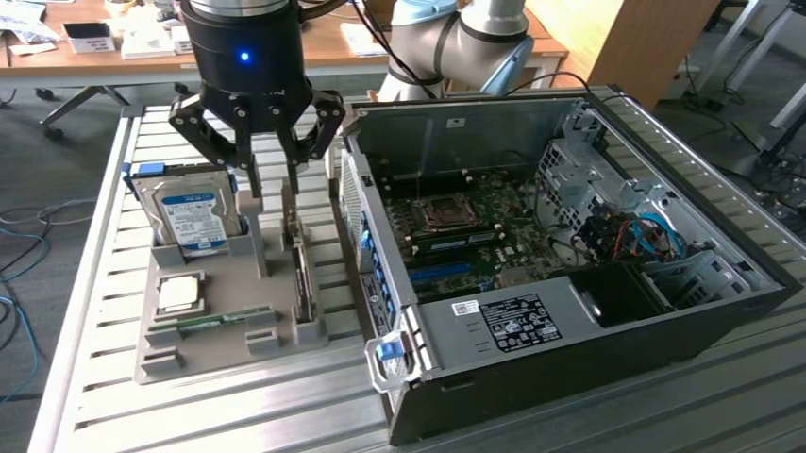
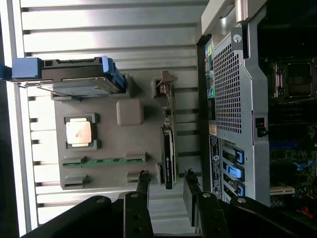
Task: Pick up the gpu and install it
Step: 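Pick up the gpu and move the gpu toward the slot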
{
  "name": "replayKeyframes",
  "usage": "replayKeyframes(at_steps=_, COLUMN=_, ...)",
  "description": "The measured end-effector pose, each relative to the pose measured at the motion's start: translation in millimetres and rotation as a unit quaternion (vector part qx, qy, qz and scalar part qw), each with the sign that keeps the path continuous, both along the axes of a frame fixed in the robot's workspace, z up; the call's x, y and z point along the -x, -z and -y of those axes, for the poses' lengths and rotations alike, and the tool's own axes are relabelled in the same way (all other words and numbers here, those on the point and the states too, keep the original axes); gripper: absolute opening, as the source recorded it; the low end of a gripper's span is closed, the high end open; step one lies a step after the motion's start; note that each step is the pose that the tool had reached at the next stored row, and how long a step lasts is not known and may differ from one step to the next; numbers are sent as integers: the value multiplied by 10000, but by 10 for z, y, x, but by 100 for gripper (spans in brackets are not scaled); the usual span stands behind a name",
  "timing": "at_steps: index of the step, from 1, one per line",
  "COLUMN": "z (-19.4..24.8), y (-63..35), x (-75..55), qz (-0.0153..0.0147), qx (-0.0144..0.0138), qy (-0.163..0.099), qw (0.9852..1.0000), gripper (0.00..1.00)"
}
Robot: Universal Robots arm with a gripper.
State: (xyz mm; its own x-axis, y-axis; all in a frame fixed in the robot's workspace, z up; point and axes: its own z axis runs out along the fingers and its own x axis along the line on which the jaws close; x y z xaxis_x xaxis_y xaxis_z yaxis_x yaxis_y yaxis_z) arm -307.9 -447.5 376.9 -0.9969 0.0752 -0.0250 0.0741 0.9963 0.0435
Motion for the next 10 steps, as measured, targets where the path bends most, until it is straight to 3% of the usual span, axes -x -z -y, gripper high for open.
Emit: replayKeyframes(at_steps=10, z=0, y=13, x=0, qz=0, qx=0, qy=0, qw=10000, gripper=42)
